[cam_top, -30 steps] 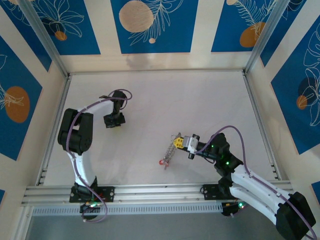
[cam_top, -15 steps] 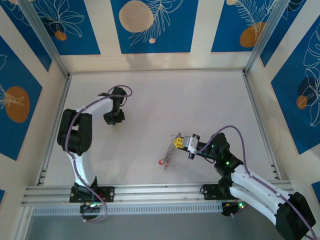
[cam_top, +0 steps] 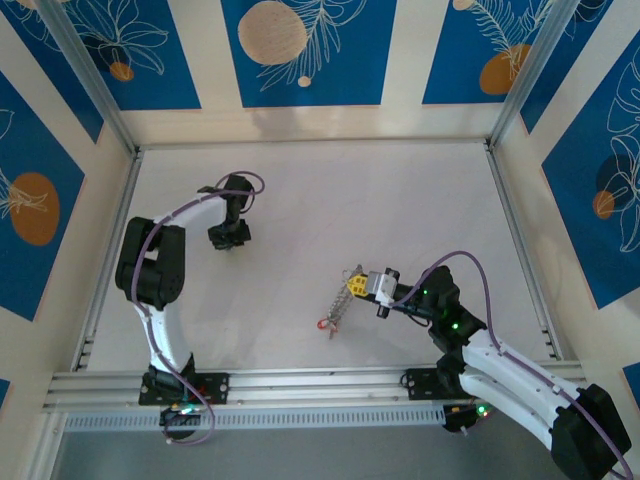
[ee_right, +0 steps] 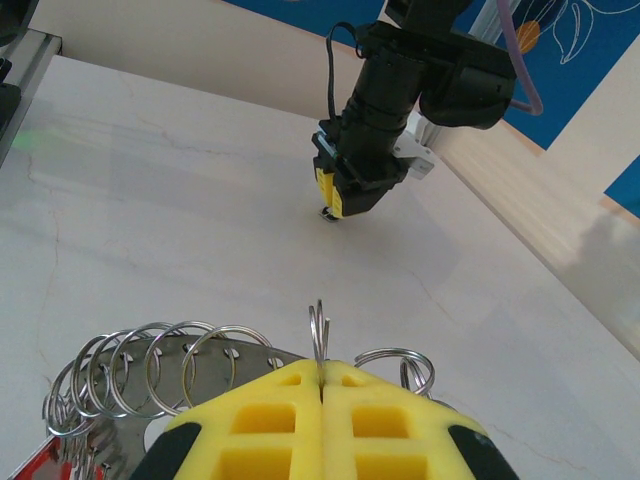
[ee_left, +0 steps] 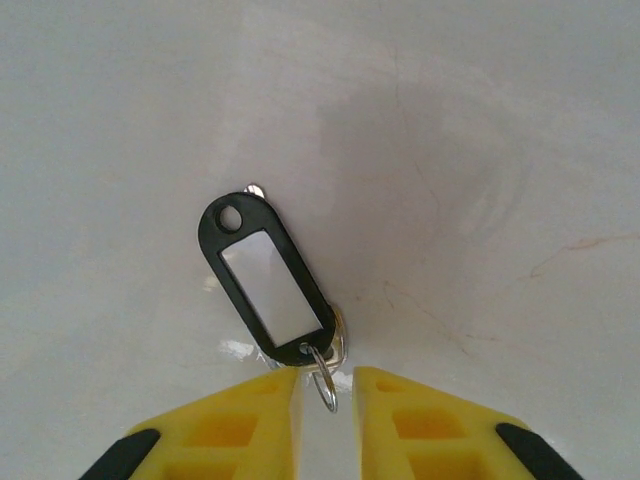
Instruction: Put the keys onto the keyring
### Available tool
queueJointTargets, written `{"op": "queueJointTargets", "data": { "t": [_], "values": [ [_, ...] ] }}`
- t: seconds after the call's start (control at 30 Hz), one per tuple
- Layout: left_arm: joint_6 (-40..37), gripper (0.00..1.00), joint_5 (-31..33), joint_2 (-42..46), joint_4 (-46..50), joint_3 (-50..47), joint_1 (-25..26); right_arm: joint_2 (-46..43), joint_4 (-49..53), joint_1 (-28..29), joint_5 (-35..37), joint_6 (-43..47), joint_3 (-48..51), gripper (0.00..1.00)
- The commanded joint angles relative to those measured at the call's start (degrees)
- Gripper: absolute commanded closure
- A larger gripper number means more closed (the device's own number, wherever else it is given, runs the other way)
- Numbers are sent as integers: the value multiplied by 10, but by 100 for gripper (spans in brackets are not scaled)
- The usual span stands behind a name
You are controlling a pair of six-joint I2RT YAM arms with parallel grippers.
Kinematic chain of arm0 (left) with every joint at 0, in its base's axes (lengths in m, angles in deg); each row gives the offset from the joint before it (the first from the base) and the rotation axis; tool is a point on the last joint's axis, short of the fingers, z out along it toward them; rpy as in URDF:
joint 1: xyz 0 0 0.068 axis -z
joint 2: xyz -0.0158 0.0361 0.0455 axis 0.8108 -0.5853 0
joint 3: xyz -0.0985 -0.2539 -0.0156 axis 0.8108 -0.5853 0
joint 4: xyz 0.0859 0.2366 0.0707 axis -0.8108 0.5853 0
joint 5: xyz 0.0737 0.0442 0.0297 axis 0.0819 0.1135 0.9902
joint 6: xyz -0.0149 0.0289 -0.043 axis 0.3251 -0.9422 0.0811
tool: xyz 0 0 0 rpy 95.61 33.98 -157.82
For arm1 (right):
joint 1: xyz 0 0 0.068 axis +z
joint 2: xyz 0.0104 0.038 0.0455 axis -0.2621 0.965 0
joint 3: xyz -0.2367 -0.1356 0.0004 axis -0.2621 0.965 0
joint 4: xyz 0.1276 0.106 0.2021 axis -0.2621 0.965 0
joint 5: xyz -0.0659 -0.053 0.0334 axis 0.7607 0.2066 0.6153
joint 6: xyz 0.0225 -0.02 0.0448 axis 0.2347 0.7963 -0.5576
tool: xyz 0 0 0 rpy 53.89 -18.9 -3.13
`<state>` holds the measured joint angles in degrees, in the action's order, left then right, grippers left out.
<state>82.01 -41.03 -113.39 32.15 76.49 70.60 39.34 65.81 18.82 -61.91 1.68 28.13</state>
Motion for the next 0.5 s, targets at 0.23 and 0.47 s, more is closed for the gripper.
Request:
{"op": "queueJointTargets", "data": {
  "t": [0.23, 0.47],
  "values": [
    [5, 83, -2, 4, 5, -25, 3, -16, -21, -4, -10, -11, 4, 100],
    [-1, 92, -1, 8, 3, -20, 4, -20, -19, -4, -10, -11, 4, 100]
  ]
}}
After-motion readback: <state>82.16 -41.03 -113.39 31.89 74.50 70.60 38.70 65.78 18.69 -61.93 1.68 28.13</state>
